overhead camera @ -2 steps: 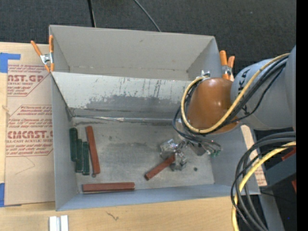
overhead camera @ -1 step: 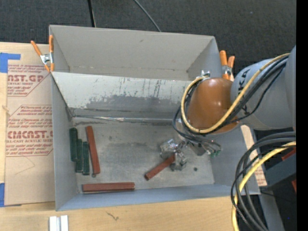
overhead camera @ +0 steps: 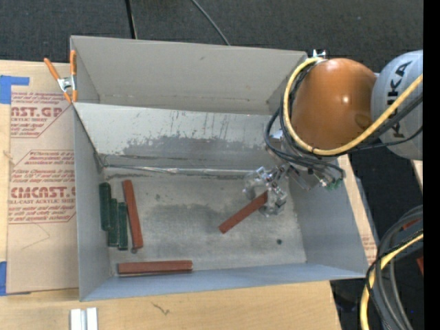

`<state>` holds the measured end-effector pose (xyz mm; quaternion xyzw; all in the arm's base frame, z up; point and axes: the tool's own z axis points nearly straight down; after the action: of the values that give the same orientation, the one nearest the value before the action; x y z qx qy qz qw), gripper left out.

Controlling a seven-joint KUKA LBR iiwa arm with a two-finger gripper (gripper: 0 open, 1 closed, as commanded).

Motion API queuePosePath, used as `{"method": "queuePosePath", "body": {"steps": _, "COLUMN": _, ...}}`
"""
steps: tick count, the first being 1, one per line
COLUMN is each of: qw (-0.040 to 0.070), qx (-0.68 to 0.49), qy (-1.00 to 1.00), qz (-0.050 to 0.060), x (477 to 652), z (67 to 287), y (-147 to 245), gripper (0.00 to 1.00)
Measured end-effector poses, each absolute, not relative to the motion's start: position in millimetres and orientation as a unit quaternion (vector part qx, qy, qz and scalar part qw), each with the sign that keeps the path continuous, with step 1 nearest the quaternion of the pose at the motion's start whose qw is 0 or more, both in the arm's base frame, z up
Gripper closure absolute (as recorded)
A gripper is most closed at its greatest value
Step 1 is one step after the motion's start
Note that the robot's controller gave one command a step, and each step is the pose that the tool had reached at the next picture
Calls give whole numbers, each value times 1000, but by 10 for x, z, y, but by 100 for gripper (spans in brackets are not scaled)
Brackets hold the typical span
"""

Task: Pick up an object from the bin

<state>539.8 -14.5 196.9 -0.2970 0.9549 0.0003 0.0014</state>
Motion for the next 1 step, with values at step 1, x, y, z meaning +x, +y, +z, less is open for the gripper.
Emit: {"method": "queuePosePath", "body": {"steps": 1, "qw": 1, "qx": -297, "qy": 955, "qz": 0, "x": 5397, "z": 1968, "y": -145, "gripper": 100}}
